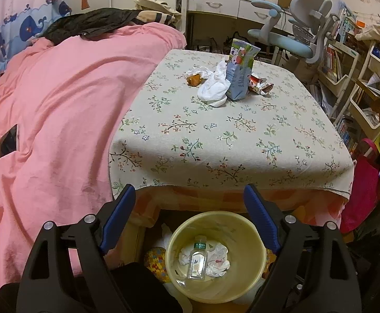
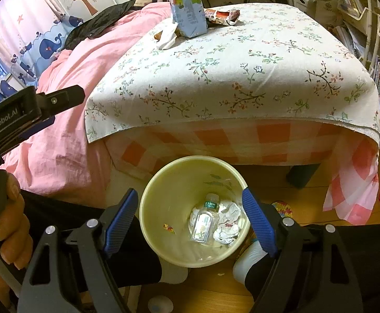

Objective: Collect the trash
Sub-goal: 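Lower the white plastic bag into the bin and open the left gripper, then grasp the juice carton with the right gripper while the left gripper grasps a white tissue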

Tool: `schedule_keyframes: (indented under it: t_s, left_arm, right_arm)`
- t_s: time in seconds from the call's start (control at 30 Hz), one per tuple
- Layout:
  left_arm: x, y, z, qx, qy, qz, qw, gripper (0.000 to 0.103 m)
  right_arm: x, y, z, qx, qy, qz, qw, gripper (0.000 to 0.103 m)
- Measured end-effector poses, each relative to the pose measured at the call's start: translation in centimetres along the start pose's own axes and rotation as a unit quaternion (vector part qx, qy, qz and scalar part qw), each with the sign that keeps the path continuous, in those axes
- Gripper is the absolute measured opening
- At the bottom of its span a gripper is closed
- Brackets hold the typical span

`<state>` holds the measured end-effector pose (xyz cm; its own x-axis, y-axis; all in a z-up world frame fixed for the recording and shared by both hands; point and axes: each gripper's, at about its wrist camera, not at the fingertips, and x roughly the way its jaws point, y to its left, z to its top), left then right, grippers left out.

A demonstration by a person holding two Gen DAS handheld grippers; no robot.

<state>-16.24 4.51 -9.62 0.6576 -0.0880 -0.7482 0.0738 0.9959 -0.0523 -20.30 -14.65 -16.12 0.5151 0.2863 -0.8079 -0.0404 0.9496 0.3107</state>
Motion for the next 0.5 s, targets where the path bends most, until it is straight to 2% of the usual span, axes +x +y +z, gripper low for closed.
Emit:
schedule_keyframes:
  t_s: [0.5]
  left_arm:
    - [0.09,0.04,-0.02,-0.004,0.001,0.001,1.0,0.082]
  right_arm:
    - [0.0,0.04,-0.04,-0.002,0.0,0.0,1.0,0.079]
